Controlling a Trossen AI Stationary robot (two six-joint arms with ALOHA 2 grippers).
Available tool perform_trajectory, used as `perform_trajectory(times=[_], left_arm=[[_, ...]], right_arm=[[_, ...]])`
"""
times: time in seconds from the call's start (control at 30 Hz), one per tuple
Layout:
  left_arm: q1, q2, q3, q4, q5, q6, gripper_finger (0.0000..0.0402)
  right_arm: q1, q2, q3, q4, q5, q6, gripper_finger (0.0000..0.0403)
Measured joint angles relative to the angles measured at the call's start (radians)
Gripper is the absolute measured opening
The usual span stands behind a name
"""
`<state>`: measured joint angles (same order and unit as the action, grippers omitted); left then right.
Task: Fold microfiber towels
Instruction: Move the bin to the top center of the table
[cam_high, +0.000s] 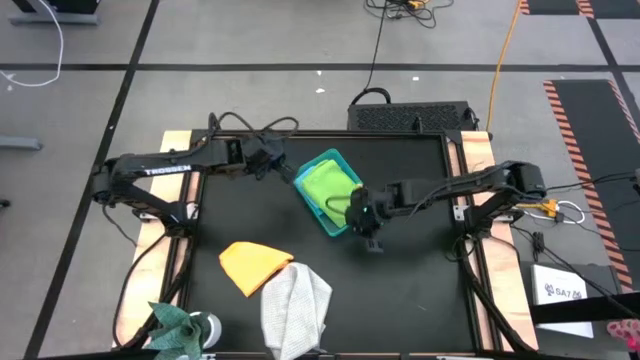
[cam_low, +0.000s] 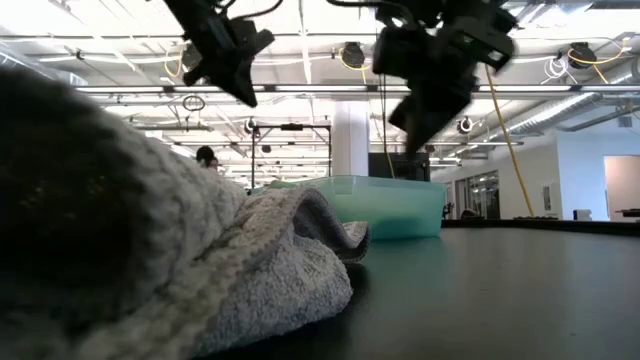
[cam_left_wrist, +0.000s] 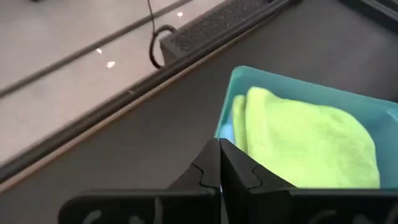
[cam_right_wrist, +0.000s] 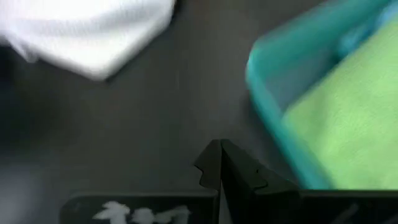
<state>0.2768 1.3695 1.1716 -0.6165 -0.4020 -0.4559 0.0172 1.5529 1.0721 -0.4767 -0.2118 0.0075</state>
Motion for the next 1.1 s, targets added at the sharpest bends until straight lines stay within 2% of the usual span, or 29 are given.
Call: perform_trajectory(times=[0.1,0.33,0.57,0.87,1.1], left_arm=[[0.0,-0.003,0.037,-0.041,-0.006,0.016,0.0],[0.0,-0.005,0.044,-0.092,-0.009,0.032,0.0001],[0.0,-0.005,0.044,-0.15,-0.009,0.024,0.0001],[0.0,-0.005,0.044,-0.148,-0.009,0.008,0.0002],[0.0,-0.005,0.044,-0.147,-0.009,-0.01,0.0001]], right_arm=[[0.034,0.014,0.0,-0.027,0.014,0.056,0.0],[0.043,0.016,-0.096,0.062,0.252,0.142,0.0],[0.0,0.016,-0.25,0.211,0.285,0.215,0.0],[-0.144,0.016,-0.308,0.303,0.426,0.163,0.0],[-0.282,0.016,-0.308,0.475,0.446,0.027,0.0]])
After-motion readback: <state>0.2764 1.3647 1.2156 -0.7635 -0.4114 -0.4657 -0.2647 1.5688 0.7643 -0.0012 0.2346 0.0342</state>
